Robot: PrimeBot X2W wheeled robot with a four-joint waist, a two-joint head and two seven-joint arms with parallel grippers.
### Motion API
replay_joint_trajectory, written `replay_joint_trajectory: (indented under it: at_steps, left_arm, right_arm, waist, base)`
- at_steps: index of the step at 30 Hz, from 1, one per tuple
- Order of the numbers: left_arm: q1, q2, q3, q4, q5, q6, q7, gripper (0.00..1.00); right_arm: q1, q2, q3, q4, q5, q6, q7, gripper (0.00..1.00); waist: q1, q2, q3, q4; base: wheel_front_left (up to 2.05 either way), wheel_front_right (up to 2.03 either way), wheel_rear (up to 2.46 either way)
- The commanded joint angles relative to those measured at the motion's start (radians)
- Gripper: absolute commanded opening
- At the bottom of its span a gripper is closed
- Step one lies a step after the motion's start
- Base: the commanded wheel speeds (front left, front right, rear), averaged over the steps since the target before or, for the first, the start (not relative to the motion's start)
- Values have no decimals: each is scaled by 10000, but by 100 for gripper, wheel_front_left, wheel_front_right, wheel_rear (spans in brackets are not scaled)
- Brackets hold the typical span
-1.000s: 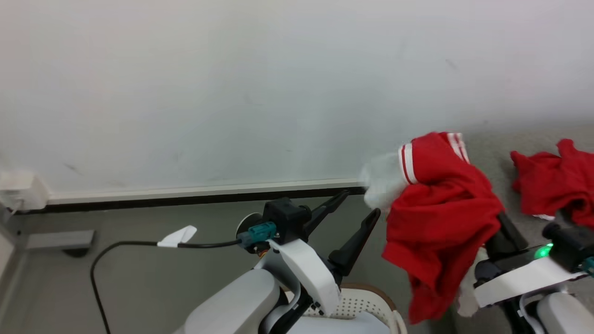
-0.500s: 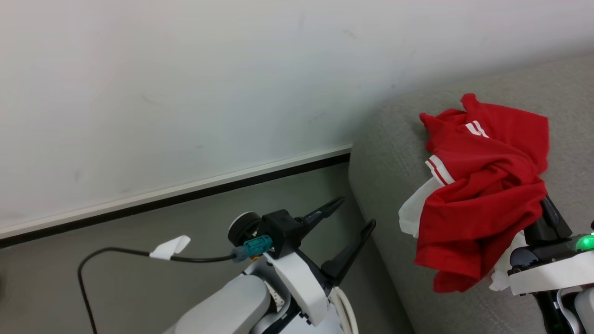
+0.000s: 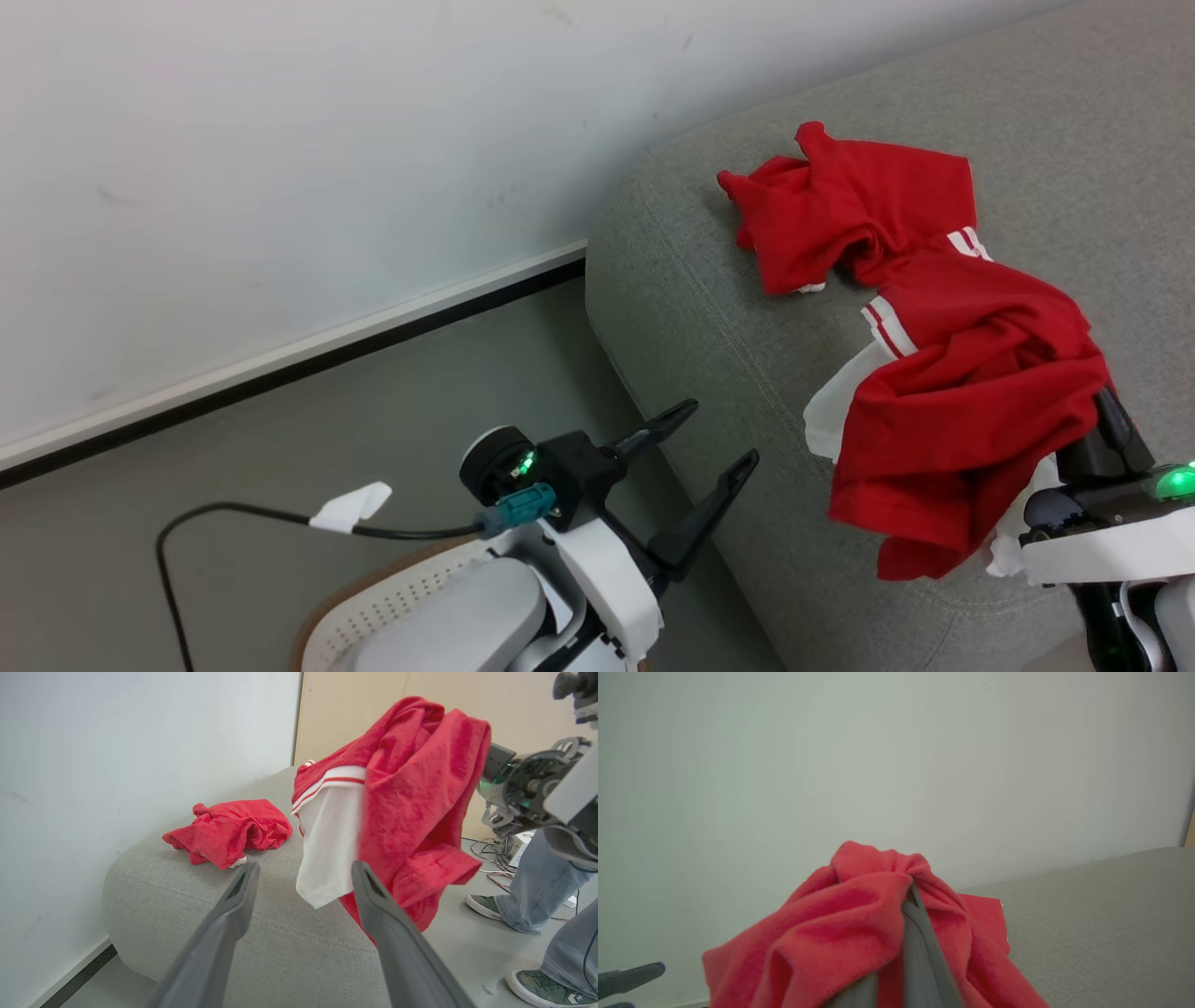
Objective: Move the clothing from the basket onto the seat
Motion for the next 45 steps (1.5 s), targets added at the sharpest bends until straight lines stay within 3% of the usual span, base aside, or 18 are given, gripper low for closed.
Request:
replay_joint_trajectory:
  at_steps: [1,8,16,24,31,35,39,41,42,43,44,45]
  left_arm:
    - [-106,74,-13,-60,140,-23,-34,100]
    - [-558,363,19,-347,411,-73,41,100]
    - [-1437,835,53,-1111,735,-122,515,100]
    - [-1886,1380,169,-1691,906,-117,818,100]
    - [-2106,1290,208,-1687,969,-50,674,100]
    - [-2143,1190,237,-1564,936,-34,553,100]
    - [-2087,1129,283,-1362,824,-43,371,100]
    - [-2042,1099,286,-1241,794,-62,307,100]
    - [-2023,1067,292,-1190,775,-66,267,100]
    - [-2008,1039,299,-1132,755,-68,230,100]
    - [-1984,1026,305,-1065,724,-69,202,100]
    - [-1950,1020,312,-997,707,-70,201,100]
  right_arm:
    - [-88,-7,-166,-75,-95,-22,-28,0]
    - [-800,93,-1280,-404,-146,-22,-28,0]
    - [-2157,-487,-3098,-254,-10,-23,-28,0]
    - [-4287,-1652,-3724,1999,360,-23,104,0]
    - [-5924,-2527,-3870,4375,74,-23,609,0]
    - [-6253,-2816,-3690,5488,-297,-23,1148,0]
    - [-6451,-2939,-3314,7141,-906,-23,2425,0]
    - [-6535,-2885,-3227,7826,-1117,-26,2962,10]
    - [-6595,-2825,-3137,8034,-1153,-26,3140,35]
    - [-6670,-2802,-3095,8185,-1163,-26,3258,48]
    - [-6705,-2734,-2998,8280,-1155,-26,3349,87]
    - [-6725,-2629,-2881,8297,-1063,-24,3366,100]
  waist:
    - [-1,-1,244,-72]
    - [-1,-1,1249,317]
    - [-1,-1,3159,1295]
    - [-1,-1,4645,2132]
    - [-1,-1,5339,2958]
    - [-1,-1,5406,3267]
    - [-1,-1,5366,3476]
    - [-1,-1,5283,3528]
    - [-1,-1,5234,3540]
    - [-1,-1,5190,3540]
    - [-1,-1,5123,3527]
    - [-1,-1,5037,3507]
  base:
    - [0,0,0]
    - [0,0,0]
    - [0,0,0]
    - [0,0,0]
    - [0,0,0]
    - [0,0,0]
    - [0,0,0]
    - [0,0,0]
    - [0,0,0]
    - [0,0,0]
    - [0,0,0]
    - [0,0,0]
